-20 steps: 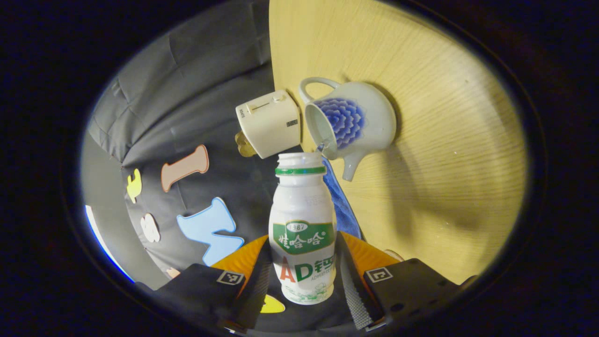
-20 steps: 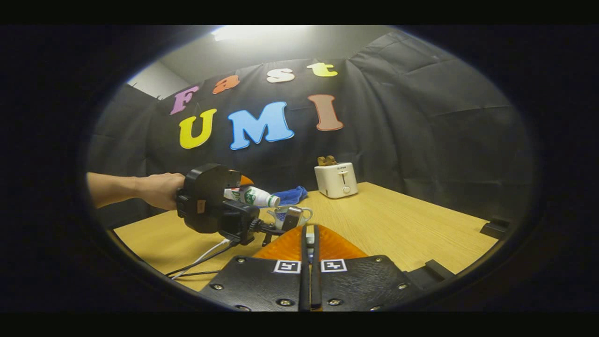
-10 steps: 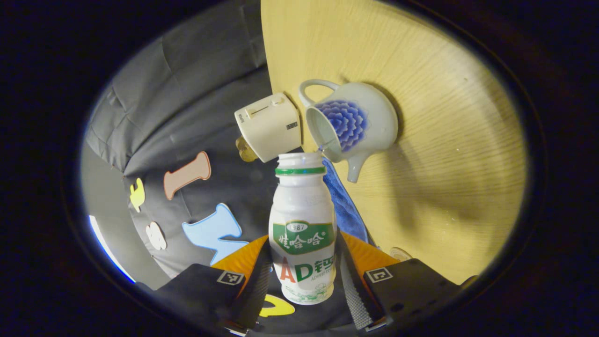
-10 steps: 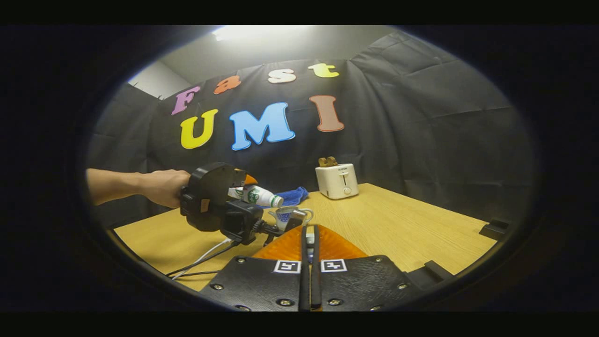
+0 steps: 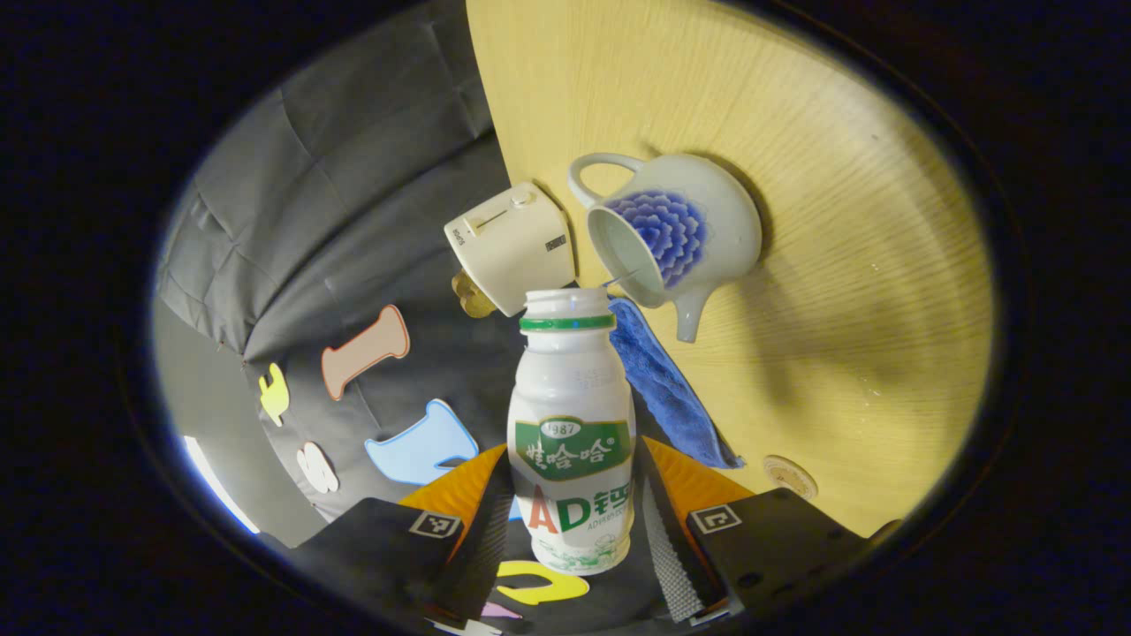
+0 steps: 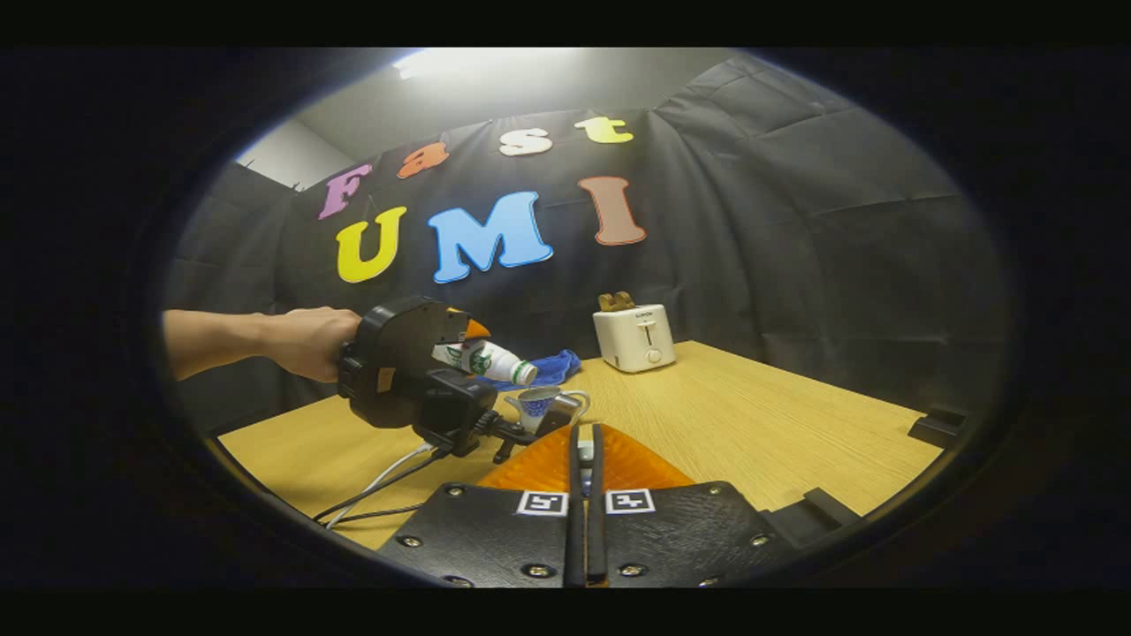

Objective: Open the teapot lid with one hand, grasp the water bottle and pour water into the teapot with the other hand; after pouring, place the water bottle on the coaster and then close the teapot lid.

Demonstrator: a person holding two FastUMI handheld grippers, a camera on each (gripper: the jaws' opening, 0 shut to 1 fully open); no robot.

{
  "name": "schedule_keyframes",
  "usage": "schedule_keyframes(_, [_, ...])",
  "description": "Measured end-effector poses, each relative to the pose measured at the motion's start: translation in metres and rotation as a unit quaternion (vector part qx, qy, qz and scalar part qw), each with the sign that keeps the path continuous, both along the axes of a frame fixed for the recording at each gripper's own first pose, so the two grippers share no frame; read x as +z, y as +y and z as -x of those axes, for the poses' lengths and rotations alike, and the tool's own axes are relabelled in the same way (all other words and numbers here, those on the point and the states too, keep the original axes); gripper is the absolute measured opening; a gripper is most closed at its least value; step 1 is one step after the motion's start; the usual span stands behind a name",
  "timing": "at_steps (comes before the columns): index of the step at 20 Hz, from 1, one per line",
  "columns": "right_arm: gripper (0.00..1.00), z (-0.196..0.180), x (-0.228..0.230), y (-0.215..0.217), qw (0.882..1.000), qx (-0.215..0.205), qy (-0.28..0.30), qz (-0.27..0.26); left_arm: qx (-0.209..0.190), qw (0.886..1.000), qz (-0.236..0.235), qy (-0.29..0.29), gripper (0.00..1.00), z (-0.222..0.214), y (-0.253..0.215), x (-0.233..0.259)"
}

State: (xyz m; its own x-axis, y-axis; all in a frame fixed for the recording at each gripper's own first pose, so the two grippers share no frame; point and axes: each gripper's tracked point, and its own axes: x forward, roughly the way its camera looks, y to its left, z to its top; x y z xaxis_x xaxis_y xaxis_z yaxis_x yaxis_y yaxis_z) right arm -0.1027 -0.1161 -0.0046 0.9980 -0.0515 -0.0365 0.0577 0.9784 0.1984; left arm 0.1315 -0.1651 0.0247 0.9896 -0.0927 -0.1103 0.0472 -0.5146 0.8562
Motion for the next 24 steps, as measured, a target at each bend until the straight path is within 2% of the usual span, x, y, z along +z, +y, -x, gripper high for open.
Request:
schedule_keyframes(4, [0.01,0.001,0.004,-0.001,1.0,-0.003,-0.005,-0.001,-0.006,1.0,-0.008,-0.007,0.87,0.001,-0.004,0.0])
schedule_keyframes(5, [0.0,0.001,0.003,-0.002,1.0,-0.003,-0.005,0.001,-0.008,1.0,-0.009,-0.008,0.79,0.002,-0.003,0.0])
schedule_keyframes(7, [0.0,0.001,0.004,0.0,1.0,-0.001,-0.004,0.0,-0.01,1.0,-0.007,-0.007,0.79,0.002,-0.004,-0.001])
schedule_keyframes(13, [0.01,0.003,0.007,0.0,1.0,-0.004,-0.009,0.007,-0.011,0.999,0.038,0.015,0.79,0.0,-0.003,-0.006])
schedule_keyframes(14, [0.01,0.004,0.009,0.0,1.0,-0.004,-0.012,0.008,-0.009,0.998,0.053,0.024,0.87,0.0,-0.002,-0.008])
schedule_keyframes(19, [0.01,0.008,0.02,-0.001,0.999,-0.009,-0.031,0.007,-0.009,0.986,0.154,0.068,0.88,-0.006,0.003,-0.023])
schedule_keyframes(21, [0.01,0.009,0.024,0.002,0.999,-0.005,-0.036,0.011,-0.014,0.976,0.204,0.072,0.87,-0.012,0.006,-0.029])
schedule_keyframes(24, [0.01,0.01,0.027,0.005,0.999,0.0,-0.036,0.021,-0.021,0.955,0.284,0.085,0.87,-0.01,0.002,-0.039])
